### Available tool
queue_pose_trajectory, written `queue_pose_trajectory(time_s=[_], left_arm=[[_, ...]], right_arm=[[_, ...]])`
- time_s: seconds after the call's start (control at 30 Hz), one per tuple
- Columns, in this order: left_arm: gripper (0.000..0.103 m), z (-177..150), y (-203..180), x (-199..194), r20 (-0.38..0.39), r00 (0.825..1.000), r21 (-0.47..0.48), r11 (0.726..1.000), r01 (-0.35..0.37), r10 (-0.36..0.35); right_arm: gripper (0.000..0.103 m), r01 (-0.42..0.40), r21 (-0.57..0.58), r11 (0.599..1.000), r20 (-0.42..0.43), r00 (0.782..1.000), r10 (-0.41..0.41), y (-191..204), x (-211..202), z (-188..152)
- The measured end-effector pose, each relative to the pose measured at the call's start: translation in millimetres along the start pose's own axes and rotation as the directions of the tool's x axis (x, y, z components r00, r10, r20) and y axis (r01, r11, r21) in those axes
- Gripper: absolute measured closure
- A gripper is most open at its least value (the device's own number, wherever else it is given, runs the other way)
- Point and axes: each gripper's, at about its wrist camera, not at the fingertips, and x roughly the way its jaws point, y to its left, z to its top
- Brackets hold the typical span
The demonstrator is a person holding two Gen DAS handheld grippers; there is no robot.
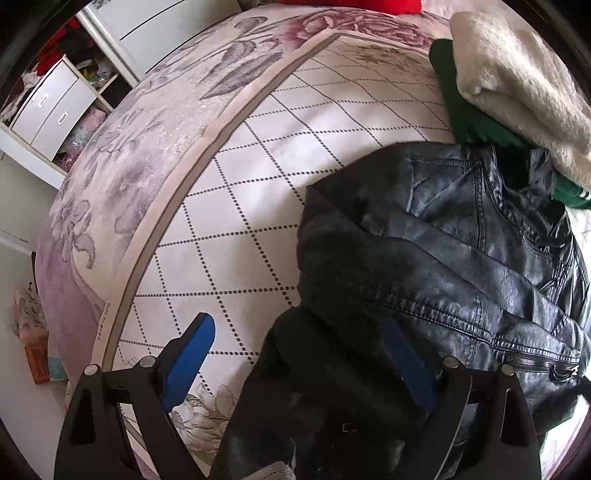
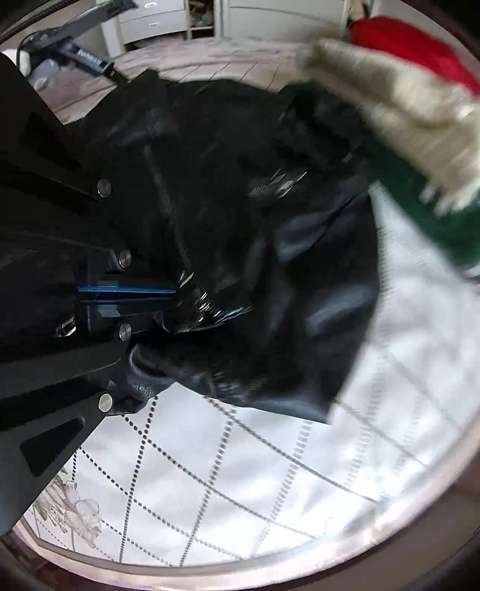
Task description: Fold large clothes
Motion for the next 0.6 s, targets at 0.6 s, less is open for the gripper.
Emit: queue_pose_trajectory(time_s=[0.6], left_arm=[[0.005,11,-29,62,-0.051,0.997,0.041,0.998,-0.049,0.051]], right_arm=[[0.097,0.093,0.173,0.980,0.021,0.995,-0.098,-28,-2,-4]])
